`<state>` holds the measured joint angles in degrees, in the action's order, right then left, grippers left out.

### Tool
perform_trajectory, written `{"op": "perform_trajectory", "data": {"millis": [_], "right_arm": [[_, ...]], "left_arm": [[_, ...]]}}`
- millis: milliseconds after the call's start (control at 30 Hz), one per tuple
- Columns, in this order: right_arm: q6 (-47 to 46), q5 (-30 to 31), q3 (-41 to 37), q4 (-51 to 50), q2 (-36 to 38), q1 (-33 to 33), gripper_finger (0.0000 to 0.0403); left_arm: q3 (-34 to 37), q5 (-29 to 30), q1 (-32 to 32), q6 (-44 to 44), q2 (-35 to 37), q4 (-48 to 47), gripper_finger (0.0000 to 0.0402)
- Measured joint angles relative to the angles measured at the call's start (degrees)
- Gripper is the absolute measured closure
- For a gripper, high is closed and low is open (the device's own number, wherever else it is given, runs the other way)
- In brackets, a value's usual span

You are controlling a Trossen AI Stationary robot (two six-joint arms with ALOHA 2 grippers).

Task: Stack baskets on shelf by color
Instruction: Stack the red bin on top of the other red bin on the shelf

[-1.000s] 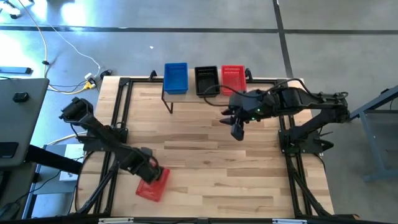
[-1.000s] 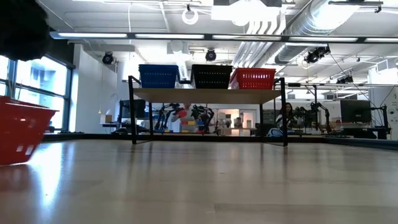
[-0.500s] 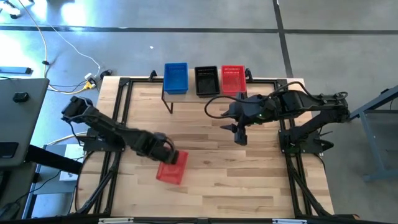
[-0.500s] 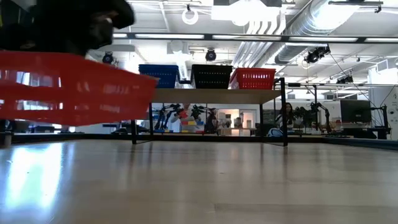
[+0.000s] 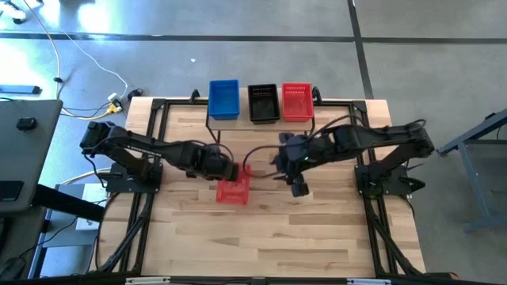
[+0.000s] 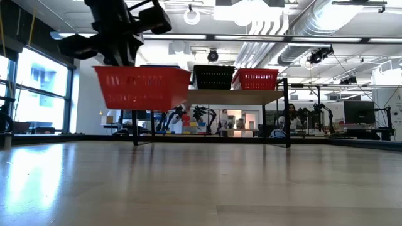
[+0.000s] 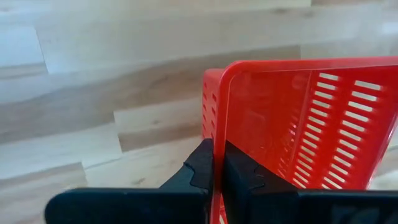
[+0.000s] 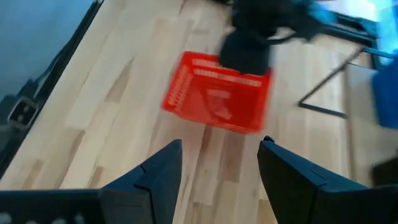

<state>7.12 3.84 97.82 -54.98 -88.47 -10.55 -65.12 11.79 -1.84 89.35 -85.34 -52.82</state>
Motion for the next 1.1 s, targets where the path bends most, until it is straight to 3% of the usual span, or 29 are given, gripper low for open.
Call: {"op": "perform_trajectory", "data": {"millis": [467, 1100], "right_arm": [[8.6, -1.9, 0.0, 5.1, -9.9, -3.6, 0.0210], [2.7, 5.5, 0.0, 6.0, -20.3, -3.0, 0.0210]], "left_arm": [[-3.0, -0.7, 8.6, -5.2, 0.0, 6.1, 0.0397], [-3.1, -3.3, 9.6, -6.1, 0.0, 11.1, 0.0397]]}}
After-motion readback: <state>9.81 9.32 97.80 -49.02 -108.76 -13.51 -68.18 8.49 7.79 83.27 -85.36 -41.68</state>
